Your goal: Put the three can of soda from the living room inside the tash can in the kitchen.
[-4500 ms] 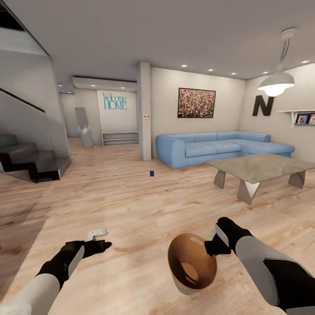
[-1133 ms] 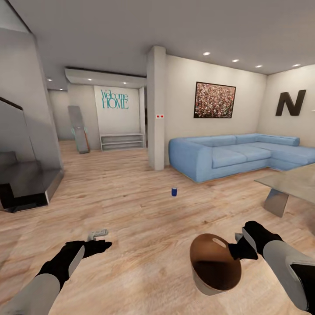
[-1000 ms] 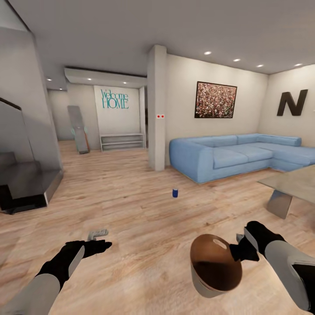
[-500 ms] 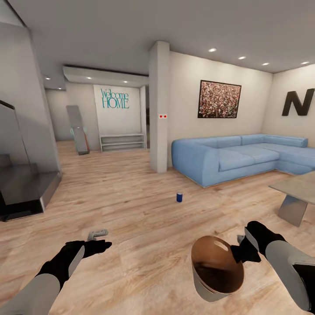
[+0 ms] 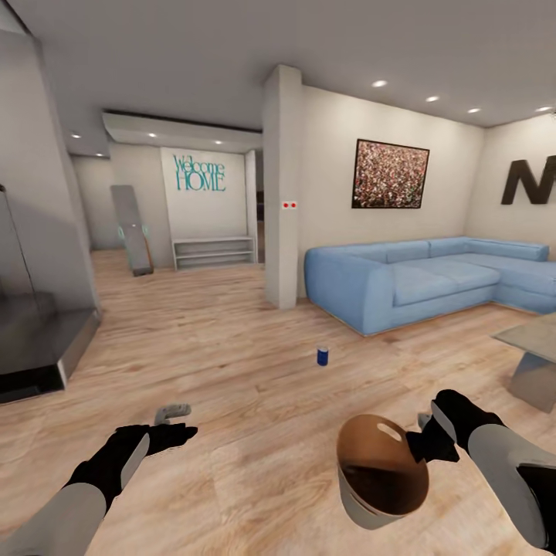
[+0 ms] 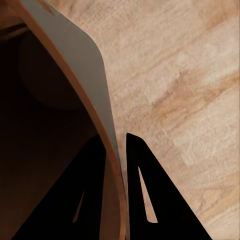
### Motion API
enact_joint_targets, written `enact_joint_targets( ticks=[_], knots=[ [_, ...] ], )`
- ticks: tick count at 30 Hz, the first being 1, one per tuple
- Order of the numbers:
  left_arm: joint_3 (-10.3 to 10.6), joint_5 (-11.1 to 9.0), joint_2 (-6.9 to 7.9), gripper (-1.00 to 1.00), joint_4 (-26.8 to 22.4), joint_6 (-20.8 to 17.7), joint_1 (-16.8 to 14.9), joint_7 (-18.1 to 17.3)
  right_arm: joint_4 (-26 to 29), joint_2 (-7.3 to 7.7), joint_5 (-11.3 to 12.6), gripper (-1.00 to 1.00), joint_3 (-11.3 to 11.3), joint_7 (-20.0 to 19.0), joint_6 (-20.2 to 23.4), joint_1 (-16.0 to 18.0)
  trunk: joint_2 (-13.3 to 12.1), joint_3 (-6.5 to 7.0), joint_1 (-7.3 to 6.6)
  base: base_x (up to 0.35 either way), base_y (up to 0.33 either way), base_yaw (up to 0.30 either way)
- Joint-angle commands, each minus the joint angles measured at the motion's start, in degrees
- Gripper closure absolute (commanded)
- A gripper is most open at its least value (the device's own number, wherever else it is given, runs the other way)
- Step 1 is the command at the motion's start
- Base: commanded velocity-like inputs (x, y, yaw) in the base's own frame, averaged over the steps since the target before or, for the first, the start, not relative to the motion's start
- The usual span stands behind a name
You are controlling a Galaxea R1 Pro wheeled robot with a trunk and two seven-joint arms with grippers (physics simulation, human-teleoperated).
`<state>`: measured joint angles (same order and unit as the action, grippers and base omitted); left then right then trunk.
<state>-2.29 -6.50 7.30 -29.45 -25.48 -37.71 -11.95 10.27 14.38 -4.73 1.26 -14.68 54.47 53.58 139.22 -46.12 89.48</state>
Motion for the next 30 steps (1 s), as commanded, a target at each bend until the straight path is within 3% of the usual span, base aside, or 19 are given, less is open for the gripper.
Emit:
enact_joint_targets(
  ticks=[1,23,30],
  knots=[
    [0.00,0.00,0.00,-1.00,-0.01,0.03,0.00,0.00,0.01,-0.02,0.95,1.00,0.48,-0.33,0.10,0.03,0.00,0.01,0.00,0.300,0.177,-0.182],
    [0.00,0.09,0.00,-1.00,0.00,1.17,0.00,-0.03,0.43,-0.16,0.95,1.00,0.58,-0.39,0.02,0.03,0.00,0.01,0.00,0.286,0.210,-0.241],
    [0.00,0.09,0.00,-1.00,0.00,1.22,0.00,-0.02,0.45,-0.17,1.02,1.00,0.58,-0.44,-0.33,0.03,0.00,0.01,0.00,0.284,0.213,-0.084]
  ],
)
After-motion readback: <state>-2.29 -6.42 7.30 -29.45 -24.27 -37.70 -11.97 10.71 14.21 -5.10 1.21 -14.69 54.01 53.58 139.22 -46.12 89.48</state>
